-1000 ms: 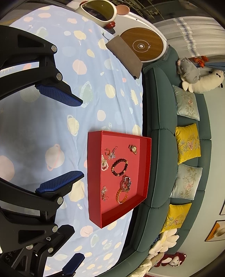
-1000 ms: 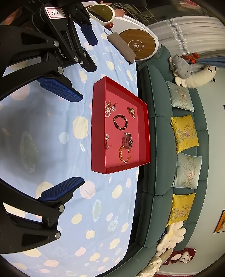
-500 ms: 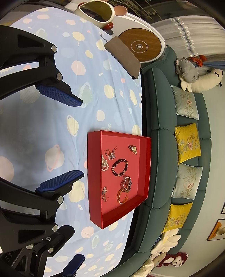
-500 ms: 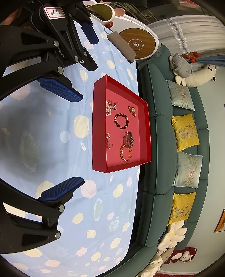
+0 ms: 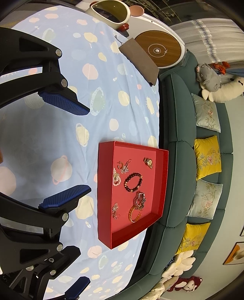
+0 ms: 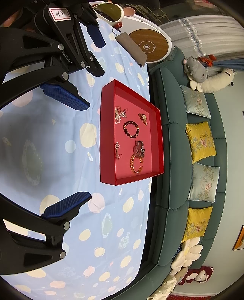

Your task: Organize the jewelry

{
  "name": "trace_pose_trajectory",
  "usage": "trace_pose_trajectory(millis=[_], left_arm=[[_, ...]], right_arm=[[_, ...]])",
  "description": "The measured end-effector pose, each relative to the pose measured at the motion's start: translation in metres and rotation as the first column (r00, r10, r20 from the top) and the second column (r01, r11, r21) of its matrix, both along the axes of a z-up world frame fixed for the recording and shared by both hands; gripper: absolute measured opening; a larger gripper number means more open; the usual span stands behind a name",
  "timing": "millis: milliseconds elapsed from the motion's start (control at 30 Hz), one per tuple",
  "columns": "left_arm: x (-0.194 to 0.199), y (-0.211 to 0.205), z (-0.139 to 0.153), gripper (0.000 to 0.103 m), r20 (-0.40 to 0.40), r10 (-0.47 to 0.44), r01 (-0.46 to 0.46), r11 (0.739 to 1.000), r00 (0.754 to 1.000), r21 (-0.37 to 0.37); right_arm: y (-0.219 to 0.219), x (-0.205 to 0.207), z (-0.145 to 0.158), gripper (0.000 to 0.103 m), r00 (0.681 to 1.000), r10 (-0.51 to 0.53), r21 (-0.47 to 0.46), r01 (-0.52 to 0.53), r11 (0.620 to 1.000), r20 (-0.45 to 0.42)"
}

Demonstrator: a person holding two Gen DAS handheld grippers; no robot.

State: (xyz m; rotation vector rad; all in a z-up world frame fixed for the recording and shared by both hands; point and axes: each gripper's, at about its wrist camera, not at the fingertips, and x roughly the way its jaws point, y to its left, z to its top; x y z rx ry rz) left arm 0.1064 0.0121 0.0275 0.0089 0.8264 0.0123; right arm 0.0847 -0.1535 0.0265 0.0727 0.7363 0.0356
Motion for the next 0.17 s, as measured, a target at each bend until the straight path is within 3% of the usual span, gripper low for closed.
trace_pose_trajectory(millis=[167], left_arm=[[-0.0002, 0.001, 0.0, 0.074, 0.005, 0.008, -0.008, 1.0, 1.0, -0.011]], right_arm=[[0.0001, -0.0009, 0.001, 0.09, 1.0, -0.014, 0.0, 0.014, 1.0, 0.007]])
